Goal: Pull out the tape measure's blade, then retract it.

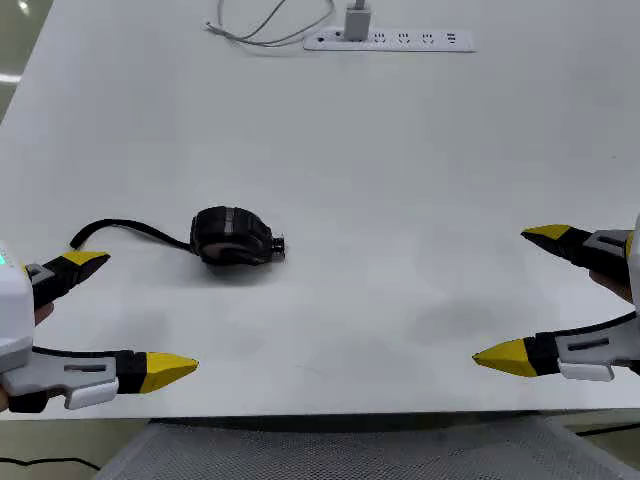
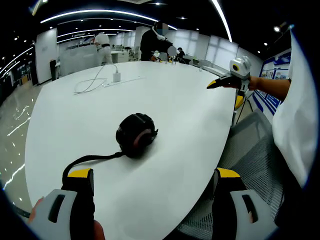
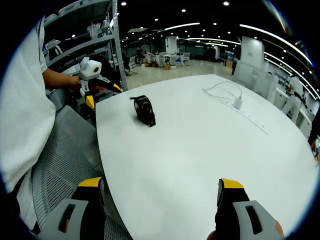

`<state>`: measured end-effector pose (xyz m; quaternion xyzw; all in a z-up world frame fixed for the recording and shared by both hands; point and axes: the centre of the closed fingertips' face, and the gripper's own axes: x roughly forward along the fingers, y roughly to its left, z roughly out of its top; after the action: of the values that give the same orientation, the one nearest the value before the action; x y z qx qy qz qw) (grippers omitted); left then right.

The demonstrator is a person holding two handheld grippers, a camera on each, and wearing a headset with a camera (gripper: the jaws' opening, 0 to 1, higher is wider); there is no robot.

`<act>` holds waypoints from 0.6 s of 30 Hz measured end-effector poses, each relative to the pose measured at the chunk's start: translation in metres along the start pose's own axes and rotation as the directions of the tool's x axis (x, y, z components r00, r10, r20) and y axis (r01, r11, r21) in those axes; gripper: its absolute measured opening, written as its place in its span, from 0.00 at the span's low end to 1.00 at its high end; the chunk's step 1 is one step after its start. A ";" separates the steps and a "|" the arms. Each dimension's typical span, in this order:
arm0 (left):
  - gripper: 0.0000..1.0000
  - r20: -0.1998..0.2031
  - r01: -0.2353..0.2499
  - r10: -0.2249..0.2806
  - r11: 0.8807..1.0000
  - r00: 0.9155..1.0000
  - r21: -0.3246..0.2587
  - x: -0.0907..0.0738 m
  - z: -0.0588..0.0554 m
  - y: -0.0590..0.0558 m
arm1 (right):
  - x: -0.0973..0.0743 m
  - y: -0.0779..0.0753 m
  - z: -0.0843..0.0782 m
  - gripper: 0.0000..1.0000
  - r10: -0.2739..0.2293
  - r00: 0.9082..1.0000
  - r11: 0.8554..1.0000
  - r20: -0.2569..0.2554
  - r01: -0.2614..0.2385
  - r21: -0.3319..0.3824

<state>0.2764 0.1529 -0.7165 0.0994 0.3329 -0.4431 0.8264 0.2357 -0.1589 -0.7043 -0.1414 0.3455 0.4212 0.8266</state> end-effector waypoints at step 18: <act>0.97 0.000 0.001 -0.001 1.000 1.000 0.006 -0.001 0.002 0.002 | -0.001 -0.001 0.001 0.95 -0.006 1.000 1.000 0.005 0.006 -0.008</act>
<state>0.2788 0.1542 -0.7148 0.1017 0.3318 -0.4443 0.8260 0.2372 -0.1593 -0.7029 -0.1447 0.3415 0.4203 0.8281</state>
